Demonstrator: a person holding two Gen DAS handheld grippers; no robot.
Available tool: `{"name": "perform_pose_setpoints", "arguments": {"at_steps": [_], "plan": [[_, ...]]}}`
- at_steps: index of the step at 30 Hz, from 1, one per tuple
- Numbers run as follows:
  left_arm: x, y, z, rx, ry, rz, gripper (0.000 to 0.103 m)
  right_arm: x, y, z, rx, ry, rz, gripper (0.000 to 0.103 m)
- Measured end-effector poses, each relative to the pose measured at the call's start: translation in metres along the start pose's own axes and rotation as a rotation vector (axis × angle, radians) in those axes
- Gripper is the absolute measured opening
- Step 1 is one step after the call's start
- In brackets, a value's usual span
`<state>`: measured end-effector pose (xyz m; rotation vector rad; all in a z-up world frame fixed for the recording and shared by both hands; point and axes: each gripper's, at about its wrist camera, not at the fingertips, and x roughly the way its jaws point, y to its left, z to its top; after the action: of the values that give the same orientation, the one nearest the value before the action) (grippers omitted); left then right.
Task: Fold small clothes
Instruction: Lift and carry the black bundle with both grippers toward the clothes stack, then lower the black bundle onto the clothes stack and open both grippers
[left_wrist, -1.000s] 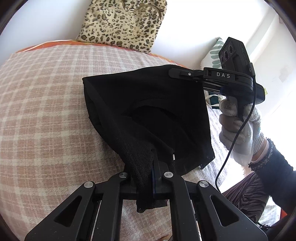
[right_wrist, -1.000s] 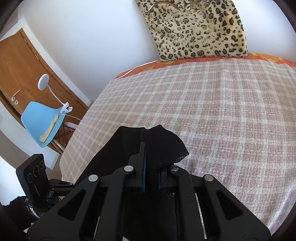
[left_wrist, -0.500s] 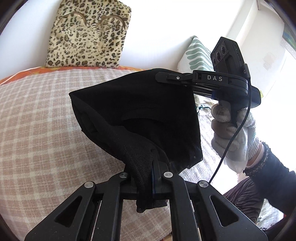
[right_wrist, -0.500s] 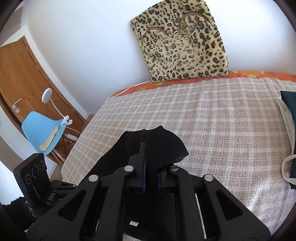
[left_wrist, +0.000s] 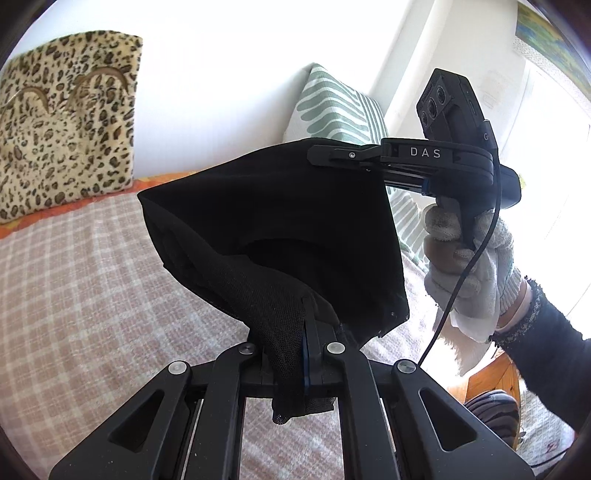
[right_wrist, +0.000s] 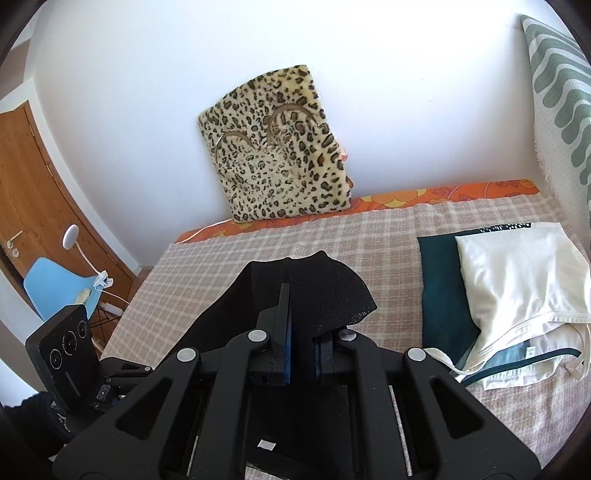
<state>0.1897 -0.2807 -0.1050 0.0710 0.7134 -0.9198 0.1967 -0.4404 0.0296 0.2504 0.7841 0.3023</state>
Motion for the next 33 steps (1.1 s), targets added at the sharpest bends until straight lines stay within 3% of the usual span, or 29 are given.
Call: {"name": "perform_pose_setpoints", "arguments": {"at_steps": [8, 15, 23, 28, 29, 31, 32, 33], "plan": [[0.069, -0.036, 0.045, 0.031, -0.025, -0.064, 0.006, -0.031, -0.071, 0.039, -0.015, -0.031, -0.107, 0.009], [0.133, -0.070, 0.078, 0.127, -0.036, -0.068, 0.006, -0.036, -0.139, 0.072, -0.037, -0.047, -0.198, 0.009], [0.203, -0.068, 0.090, 0.113, 0.031, -0.062, 0.006, 0.004, -0.218, 0.094, -0.002, -0.029, -0.236, 0.009], [0.216, -0.056, 0.075, 0.080, 0.091, -0.033, 0.006, 0.033, -0.255, 0.095, 0.060, 0.018, -0.240, 0.009], [0.217, -0.054, 0.072, 0.078, 0.111, -0.026, 0.011, 0.039, -0.260, 0.094, 0.059, 0.037, -0.272, 0.011], [0.217, -0.051, 0.067, 0.055, 0.151, -0.021, 0.015, 0.048, -0.270, 0.094, 0.047, 0.092, -0.372, 0.031], [0.215, -0.050, 0.064, 0.041, 0.165, -0.021, 0.018, 0.050, -0.276, 0.094, 0.052, 0.115, -0.427, 0.053], [0.211, -0.048, 0.063, 0.029, 0.170, -0.018, 0.021, 0.048, -0.282, 0.094, 0.056, 0.123, -0.472, 0.061]]}}
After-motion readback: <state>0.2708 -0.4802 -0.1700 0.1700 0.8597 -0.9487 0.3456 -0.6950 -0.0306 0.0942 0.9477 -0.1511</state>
